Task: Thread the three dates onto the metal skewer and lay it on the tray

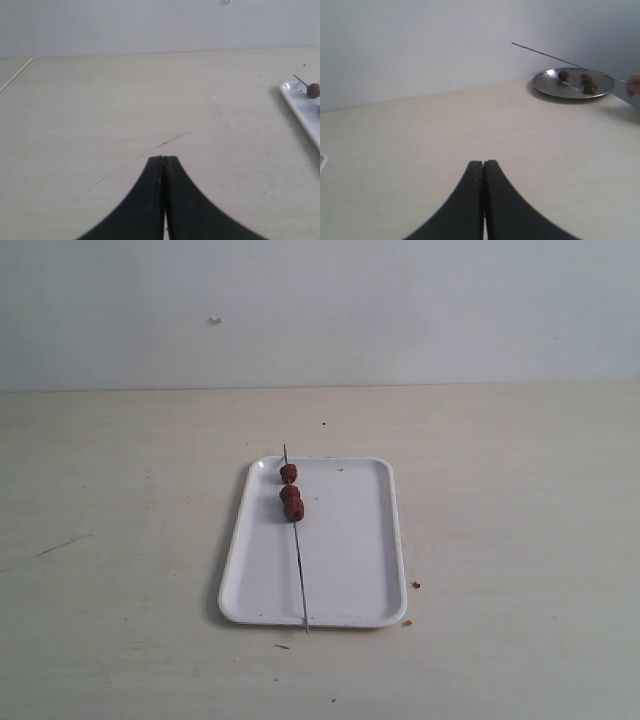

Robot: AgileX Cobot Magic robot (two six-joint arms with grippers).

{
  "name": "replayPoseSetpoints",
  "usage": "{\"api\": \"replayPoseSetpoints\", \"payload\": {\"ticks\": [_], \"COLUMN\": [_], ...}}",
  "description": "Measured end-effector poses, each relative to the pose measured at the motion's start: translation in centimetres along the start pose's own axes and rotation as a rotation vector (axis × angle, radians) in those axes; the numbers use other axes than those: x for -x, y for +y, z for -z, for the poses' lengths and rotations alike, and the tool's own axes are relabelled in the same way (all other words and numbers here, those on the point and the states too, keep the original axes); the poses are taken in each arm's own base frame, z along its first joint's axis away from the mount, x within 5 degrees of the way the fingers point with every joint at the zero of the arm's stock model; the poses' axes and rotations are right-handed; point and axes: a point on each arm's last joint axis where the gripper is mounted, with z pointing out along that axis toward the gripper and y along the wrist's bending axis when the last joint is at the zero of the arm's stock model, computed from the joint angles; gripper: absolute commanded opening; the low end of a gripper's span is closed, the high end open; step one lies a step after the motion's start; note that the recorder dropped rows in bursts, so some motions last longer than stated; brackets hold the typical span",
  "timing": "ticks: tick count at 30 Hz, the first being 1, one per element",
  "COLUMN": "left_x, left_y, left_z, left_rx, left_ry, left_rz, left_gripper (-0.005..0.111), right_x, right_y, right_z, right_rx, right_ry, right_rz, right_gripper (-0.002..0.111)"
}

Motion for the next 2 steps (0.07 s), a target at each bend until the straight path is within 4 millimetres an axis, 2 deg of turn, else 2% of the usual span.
{"api": "replayPoseSetpoints", "payload": {"ticks": [2], "left_x": [0.00], "left_y": [0.00], "left_z": [0.00], "left_rx": [0.000], "left_ry": [0.000], "left_rz": [0.000], "left_gripper": [0.000], "right_x": [0.00], "right_y": [0.00], "right_z": [0.00], "right_rx": [0.000], "right_ry": [0.000], "right_rz": [0.000], "right_gripper": [0.000]}}
